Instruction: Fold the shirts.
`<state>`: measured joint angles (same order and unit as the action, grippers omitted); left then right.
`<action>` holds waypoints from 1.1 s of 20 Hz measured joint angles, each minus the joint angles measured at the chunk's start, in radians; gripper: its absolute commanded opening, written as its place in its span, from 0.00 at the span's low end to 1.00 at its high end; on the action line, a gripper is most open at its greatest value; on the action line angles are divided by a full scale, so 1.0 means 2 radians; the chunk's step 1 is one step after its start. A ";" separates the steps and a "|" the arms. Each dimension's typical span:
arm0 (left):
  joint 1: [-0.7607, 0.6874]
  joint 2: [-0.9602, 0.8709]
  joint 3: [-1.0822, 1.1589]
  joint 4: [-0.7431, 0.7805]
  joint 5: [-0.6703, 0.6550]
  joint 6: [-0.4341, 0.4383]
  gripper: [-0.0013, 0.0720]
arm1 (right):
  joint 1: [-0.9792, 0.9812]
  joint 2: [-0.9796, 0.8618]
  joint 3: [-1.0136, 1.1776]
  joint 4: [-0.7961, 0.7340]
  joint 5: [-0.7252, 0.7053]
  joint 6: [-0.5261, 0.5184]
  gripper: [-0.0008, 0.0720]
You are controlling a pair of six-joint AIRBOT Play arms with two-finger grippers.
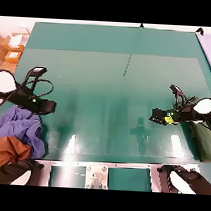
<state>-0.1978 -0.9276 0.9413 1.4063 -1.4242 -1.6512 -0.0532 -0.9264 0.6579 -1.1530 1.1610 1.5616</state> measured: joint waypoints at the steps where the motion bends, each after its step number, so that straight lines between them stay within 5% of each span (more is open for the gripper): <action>1: 0.000 0.000 0.000 0.000 0.000 0.000 0.05 | 0.000 0.000 0.000 0.000 0.000 0.000 0.03; 6: 0.000 0.001 0.005 0.061 -0.027 -0.009 0.08 | 0.000 0.000 0.000 0.000 -0.001 0.000 0.03; 7: 0.000 0.001 0.005 0.097 -0.042 -0.016 0.61 | 0.000 0.000 0.000 0.000 -0.001 0.000 0.03; 8: 0.000 0.001 0.003 0.132 -0.053 -0.024 0.97 | 0.000 0.000 0.000 0.000 -0.001 0.000 0.03; 15: 0.095 -0.001 -0.076 0.264 -0.059 -0.050 0.96 | 0.000 0.000 0.000 0.000 -0.001 0.000 0.03; 22: 0.274 -0.038 -0.139 0.245 0.086 0.011 0.96 | 0.000 0.000 0.000 0.000 -0.001 0.000 0.03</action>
<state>0.3492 -1.0039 0.6628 1.8961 -1.2530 -1.6283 -0.0525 -0.9264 0.6575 -1.1522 1.1595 1.5612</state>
